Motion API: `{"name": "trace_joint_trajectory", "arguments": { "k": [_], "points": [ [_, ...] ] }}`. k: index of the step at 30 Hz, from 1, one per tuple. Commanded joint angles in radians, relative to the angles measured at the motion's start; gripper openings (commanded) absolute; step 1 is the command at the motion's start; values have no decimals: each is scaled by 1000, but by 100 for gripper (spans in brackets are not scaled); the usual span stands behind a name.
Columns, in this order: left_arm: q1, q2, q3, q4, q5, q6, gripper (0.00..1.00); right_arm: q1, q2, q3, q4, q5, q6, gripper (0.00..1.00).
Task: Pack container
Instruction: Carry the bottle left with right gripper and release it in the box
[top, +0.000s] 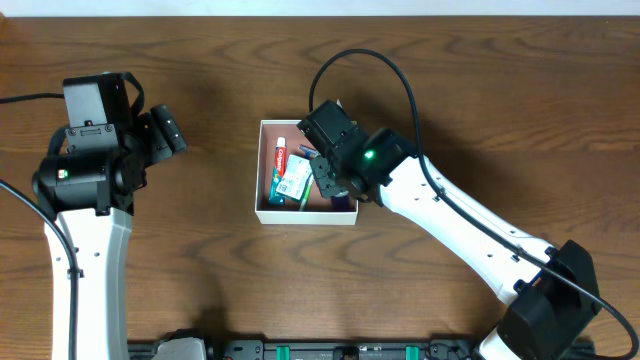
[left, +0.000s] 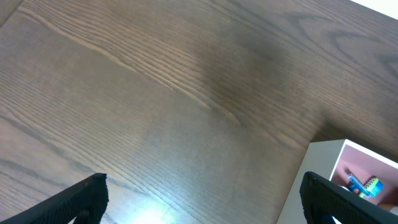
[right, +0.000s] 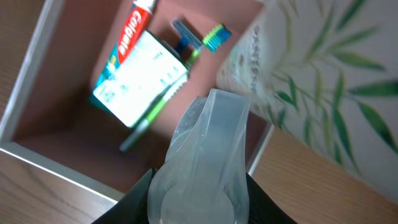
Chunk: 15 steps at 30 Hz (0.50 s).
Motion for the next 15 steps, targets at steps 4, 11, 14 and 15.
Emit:
{"name": "trace_joint_trajectory", "arguments": {
  "k": [4, 11, 14, 15],
  "points": [
    [4, -2, 11, -3, -8, -5, 98, 2, -19, 14, -23, 42, 14, 52],
    [4, -2, 11, -3, -8, -5, 98, 2, -43, 17, 24, 42, 27, 68],
    [4, -2, 11, -3, -8, -5, 98, 2, -92, 17, 55, 43, -5, 68],
    [4, -2, 11, -3, -8, -5, 98, 2, -116, 17, 65, 49, -21, 68]
  ]
}}
